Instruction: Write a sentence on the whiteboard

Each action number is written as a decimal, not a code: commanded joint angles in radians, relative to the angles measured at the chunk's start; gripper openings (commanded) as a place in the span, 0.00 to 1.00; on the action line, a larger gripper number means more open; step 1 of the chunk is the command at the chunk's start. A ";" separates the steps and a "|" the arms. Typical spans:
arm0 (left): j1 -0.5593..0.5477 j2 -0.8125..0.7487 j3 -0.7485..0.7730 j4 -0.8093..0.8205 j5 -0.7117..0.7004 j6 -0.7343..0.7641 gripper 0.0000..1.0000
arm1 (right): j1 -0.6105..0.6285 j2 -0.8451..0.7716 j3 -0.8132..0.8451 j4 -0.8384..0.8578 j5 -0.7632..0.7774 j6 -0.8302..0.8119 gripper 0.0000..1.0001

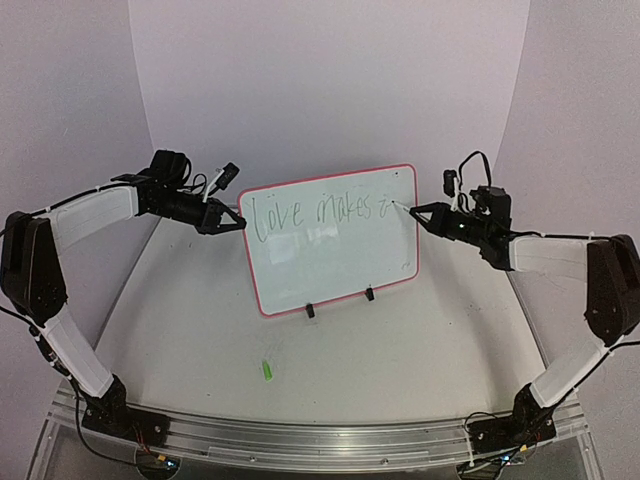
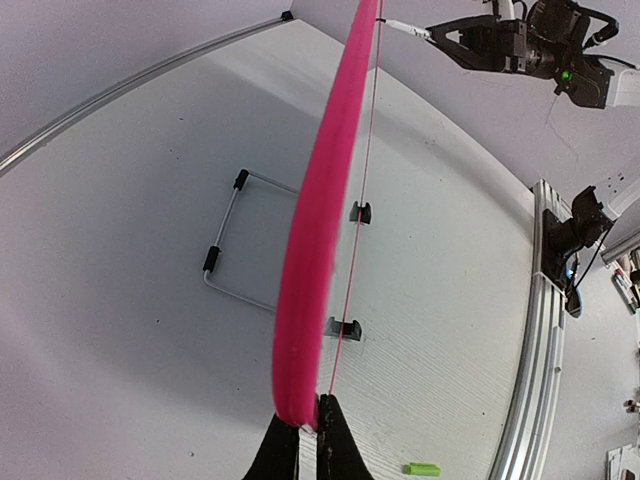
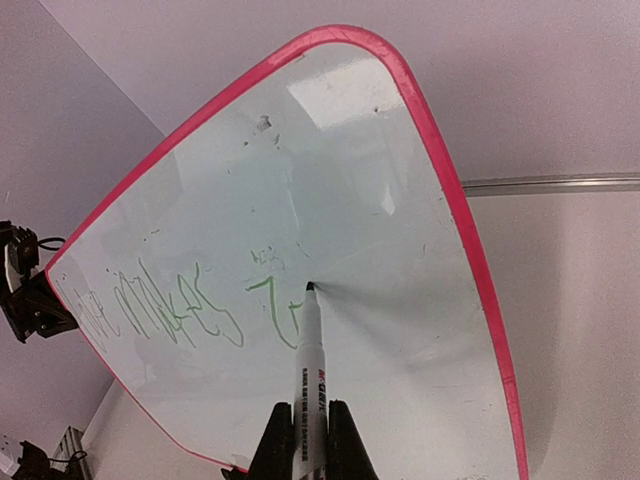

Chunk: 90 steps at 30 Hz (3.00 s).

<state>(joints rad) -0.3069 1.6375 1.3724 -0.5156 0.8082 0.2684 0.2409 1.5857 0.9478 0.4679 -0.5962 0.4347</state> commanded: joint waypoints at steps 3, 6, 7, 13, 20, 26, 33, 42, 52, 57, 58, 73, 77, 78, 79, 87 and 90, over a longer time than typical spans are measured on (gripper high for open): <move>-0.021 0.021 0.004 -0.049 -0.050 0.038 0.00 | -0.001 -0.050 -0.006 0.013 0.036 -0.005 0.00; -0.021 0.020 0.003 -0.049 -0.050 0.038 0.00 | 0.000 -0.080 -0.017 0.011 0.011 -0.001 0.00; -0.022 0.019 0.003 -0.048 -0.050 0.038 0.00 | -0.001 -0.090 -0.019 0.012 -0.002 0.000 0.00; -0.023 0.021 0.004 -0.048 -0.046 0.036 0.00 | 0.002 -0.102 0.011 0.000 -0.073 -0.005 0.00; -0.023 0.021 0.002 -0.047 -0.050 0.036 0.00 | 0.003 -0.037 0.058 -0.001 -0.060 -0.015 0.00; -0.023 0.023 0.004 -0.048 -0.047 0.036 0.00 | 0.003 0.001 0.071 0.005 -0.042 -0.016 0.00; -0.023 0.022 0.004 -0.048 -0.049 0.038 0.00 | 0.003 0.001 0.034 0.006 -0.027 -0.019 0.00; -0.024 0.022 0.004 -0.048 -0.046 0.037 0.00 | 0.003 0.002 -0.034 0.015 -0.013 -0.016 0.00; -0.024 0.020 0.004 -0.049 -0.047 0.038 0.00 | 0.002 -0.006 -0.051 0.014 0.029 -0.014 0.00; -0.024 0.019 0.004 -0.049 -0.049 0.036 0.00 | 0.003 -0.030 -0.041 0.013 0.075 -0.012 0.00; -0.024 0.018 0.003 -0.048 -0.049 0.036 0.00 | 0.003 -0.041 -0.041 0.014 0.084 -0.011 0.00; -0.028 0.007 0.000 -0.040 -0.050 0.023 0.00 | 0.014 -0.350 -0.108 -0.143 -0.042 -0.046 0.00; -0.030 -0.001 -0.003 -0.037 -0.052 0.020 0.00 | 0.078 -0.379 -0.091 -0.240 -0.003 -0.085 0.00; -0.031 -0.003 -0.004 -0.037 -0.053 0.020 0.00 | 0.104 -0.381 -0.088 -0.261 0.015 -0.097 0.00; -0.031 -0.004 -0.005 -0.037 -0.053 0.019 0.00 | 0.133 -0.382 -0.086 -0.276 0.035 -0.105 0.00; -0.035 -0.016 -0.014 -0.030 -0.053 0.016 0.00 | 0.341 -0.339 -0.060 -0.290 0.158 -0.079 0.00; -0.038 -0.022 -0.019 -0.029 -0.055 0.016 0.00 | 0.424 -0.298 -0.043 -0.290 0.198 -0.078 0.00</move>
<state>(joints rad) -0.3171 1.6334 1.3720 -0.5156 0.8028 0.2685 0.5789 1.2397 0.8502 0.1807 -0.4806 0.3634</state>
